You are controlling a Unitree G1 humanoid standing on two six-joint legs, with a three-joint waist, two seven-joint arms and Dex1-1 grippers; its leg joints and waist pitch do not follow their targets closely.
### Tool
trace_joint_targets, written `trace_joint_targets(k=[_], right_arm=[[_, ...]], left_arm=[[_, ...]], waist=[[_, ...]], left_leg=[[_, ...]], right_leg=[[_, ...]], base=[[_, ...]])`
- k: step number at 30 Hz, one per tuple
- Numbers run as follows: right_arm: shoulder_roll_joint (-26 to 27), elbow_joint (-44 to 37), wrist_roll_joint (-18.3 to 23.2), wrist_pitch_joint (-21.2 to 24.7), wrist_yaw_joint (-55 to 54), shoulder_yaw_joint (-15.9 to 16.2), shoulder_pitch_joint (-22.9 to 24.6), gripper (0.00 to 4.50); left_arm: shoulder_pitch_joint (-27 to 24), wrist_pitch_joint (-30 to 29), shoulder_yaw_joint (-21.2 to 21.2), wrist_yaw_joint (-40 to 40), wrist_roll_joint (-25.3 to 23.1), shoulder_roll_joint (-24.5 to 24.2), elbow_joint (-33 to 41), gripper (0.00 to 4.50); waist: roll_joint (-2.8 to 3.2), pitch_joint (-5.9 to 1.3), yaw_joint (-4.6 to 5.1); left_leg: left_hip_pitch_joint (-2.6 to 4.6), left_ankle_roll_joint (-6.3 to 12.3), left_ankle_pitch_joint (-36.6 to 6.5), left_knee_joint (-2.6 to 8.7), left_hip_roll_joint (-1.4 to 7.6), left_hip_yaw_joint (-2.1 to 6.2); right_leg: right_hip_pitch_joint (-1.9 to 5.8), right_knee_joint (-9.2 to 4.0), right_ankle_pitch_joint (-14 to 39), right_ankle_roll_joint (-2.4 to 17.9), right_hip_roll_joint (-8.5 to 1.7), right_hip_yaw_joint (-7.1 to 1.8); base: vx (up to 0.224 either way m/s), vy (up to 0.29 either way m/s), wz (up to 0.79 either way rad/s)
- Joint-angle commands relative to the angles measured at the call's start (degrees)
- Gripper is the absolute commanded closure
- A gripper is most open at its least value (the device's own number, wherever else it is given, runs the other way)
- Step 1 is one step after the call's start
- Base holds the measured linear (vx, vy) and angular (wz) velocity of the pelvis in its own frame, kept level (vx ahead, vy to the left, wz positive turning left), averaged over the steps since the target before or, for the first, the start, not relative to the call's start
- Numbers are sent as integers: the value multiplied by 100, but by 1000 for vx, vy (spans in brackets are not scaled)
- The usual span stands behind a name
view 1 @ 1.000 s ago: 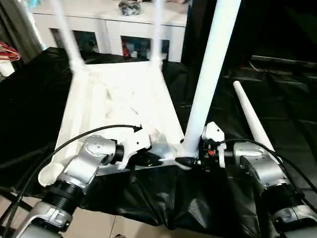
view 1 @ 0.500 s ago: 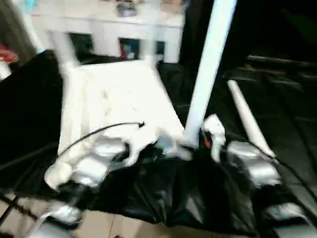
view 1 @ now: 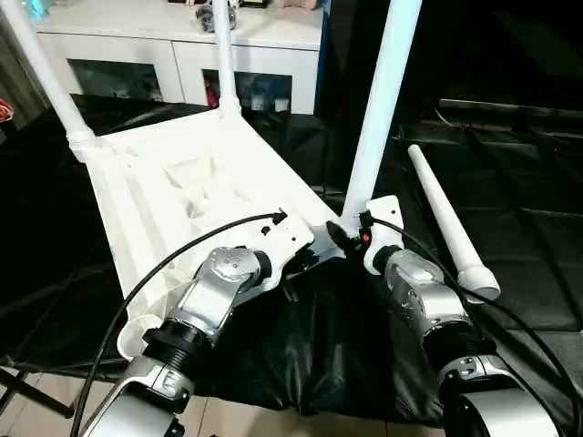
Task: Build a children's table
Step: Rotate leg to tighten
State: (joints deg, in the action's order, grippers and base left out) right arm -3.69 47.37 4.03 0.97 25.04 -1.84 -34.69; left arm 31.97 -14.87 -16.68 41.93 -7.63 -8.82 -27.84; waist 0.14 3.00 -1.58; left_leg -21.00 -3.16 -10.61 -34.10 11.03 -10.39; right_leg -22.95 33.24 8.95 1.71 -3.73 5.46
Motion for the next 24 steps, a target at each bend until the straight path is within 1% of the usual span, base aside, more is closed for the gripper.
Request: trace_joint_targets(k=[1, 2, 3, 5, 6, 8, 9, 11, 12, 13, 14, 16, 17, 18, 19, 20, 21, 22, 23, 24], right_arm=[[178, 14, -19, -13, 667, 451, -87, 62], [144, 13, -20, -31, 748, 463, -88, 62], [25, 1, -7, -103, 1075, 515, -80, 62], [-110, -71, -3, -167, 1437, 603, -37, 62], [-170, -120, -6, -187, 1594, 646, -10, 62], [-399, -374, 75, -150, 2244, 775, 115, 62], [-540, -540, 133, -91, 2639, 847, 194, 62], [-602, -618, 162, -53, 2825, 879, 230, 62], [-784, -841, 217, 35, 3275, 985, 334, 62], [-869, -949, 258, 79, 3503, 1032, 383, 62], [-938, -1033, 284, 113, 3668, 1073, 421, 62], [-1087, -1209, 346, 223, 4033, 1152, 499, 62], [-1161, -1310, 369, 282, 4191, 1203, 545, 62], [-1208, -1376, 385, 320, 4293, 1236, 575, 87], [-1278, -1510, 422, 415, 4466, 1286, 635, 95], [-1278, -1510, 422, 415, 4466, 1286, 635, 97], [-1364, -1680, 436, 497, 4667, 1386, 718, 97], [-1379, -1709, 434, 506, 4699, 1408, 734, 118], [-1429, -1811, 428, 540, 4791, 1468, 784, 118], [-1448, -1852, 420, 549, 4828, 1496, 807, 137]], left_arm=[[41, 389, -194, 368, 260, 80, 365, 450], [22, 411, -201, 442, 283, 48, 391, 450], [-38, 460, -226, 676, 344, -59, 475, 450], [-92, 507, -251, 921, 410, -169, 564, 450], [-113, 530, -259, 1033, 440, -214, 603, 450], [-157, 577, -290, 1329, 480, -405, 679, 450], [-177, 603, -310, 1522, 510, -523, 708, 450], [-186, 615, -319, 1612, 525, -576, 721, 450], [-198, 662, -320, 1790, 552, -695, 714, 450], [-205, 673, -318, 1878, 565, -750, 715, 450], [-210, 688, -316, 1949, 578, -791, 714, 450], [-220, 706, -294, 2111, 610, -863, 706, 450], [-227, 709, -296, 2215, 644, -906, 719, 450], [-232, 710, -300, 2284, 667, -934, 730, 450], [-234, 684, -301, 2379, 709, -981, 740, 450], [-234, 684, -301, 2379, 709, -981, 740, 450], [-238, 650, -313, 2516, 745, -1046, 749, 450], [-240, 644, -318, 2544, 750, -1060, 753, 450], [-244, 633, -332, 2631, 764, -1101, 760, 450], [-245, 627, -337, 2670, 773, -1119, 760, 450]], waist=[[-34, -387, -13], [-32, -385, -15], [-24, -390, -22], [-7, -391, -31], [-5, -401, -43], [-10, -398, -57], [-2, -406, -70], [-1, -411, -84], [4, -412, -111], [11, -405, -144], [5, -404, -155], [1, -398, -205], [3, -386, -226], [-8, -383, -245], [-9, -381, -249], [-9, -382, -259], [-4, -380, -266], [-6, -380, -291], [-10, -372, -292], [-11, -383, -306]], left_leg=[[25, 313, -1215, 389, 230, 102], [28, 324, -1208, 392, 234, 104], [47, 334, -1209, 383, 240, 95], [46, 356, -1175, 383, 255, 93], [62, 375, -1127, 377, 256, 82], [50, 420, -1086, 381, 259, 86], [66, 457, -1041, 375, 265, 76], [55, 502, -919, 373, 276, 73], [65, 513, -883, 373, 280, 75], [62, 517, -901, 373, 287, 67], [63, 517, -921, 373, 286, 62], [82, 488, -988, 373, 290, 53], [96, 457, -1088, 377, 290, 47], [93, 423, -1127, 383, 288, 49], [78, 390, -1117, 390, 290, 58], [87, 376, -1123, 392, 292, 61], [104, 350, -1157, 391, 295, 57], [106, 342, -1150, 392, 293, 57], [92, 345, -1154, 398, 291, 58], [95, 330, -1149, 398, 291, 62]], right_leg=[[304, -422, 1964, 948, -507, -295], [300, -423, 1955, 956, -504, -295], [287, -418, 1893, 997, -507, -304], [288, -393, 1728, 1086, -505, -311], [284, -374, 1579, 1137, -495, -315], [308, -357, 1461, 1169, -489, -311], [290, -342, 1328, 1205, -482, -320], [301, -306, 1122, 1273, -479, -325], [308, -305, 1079, 1290, -475, -318], [307, -298, 1089, 1294, -475, -318], [308, -304, 1119, 1282, -471, -317], [294, -318, 1252, 1256, -476, -318], [282, -342, 1440, 1217, -477, -318], [289, -359, 1596, 1153, -481, -319], [291, -363, 1674, 1121, -491, -319], [289, -369, 1716, 1097, -488, -315], [271, -380, 1783, 1077, -491, -320], [272, -379, 1812, 1044, -488, -321], [275, -381, 1835, 1027, -488, -322], [275, -379, 1860, 1011, -499, -320]], base=[[0, 0, 0], [0, 0, 0], [0, 0, 0], [0, 0, 0], [0, 0, 0], [0, 0, 0], [0, 0, 0], [0, 0, 0], [0, 0, 0], [0, 0, 0], [0, 0, 0], [0, 0, 0], [0, 0, 0], [0, 0, 0], [0, 0, 0], [0, 0, 0], [0, 0, 0], [0, 0, 0], [0, 0, 0], [0, 0, 0]])
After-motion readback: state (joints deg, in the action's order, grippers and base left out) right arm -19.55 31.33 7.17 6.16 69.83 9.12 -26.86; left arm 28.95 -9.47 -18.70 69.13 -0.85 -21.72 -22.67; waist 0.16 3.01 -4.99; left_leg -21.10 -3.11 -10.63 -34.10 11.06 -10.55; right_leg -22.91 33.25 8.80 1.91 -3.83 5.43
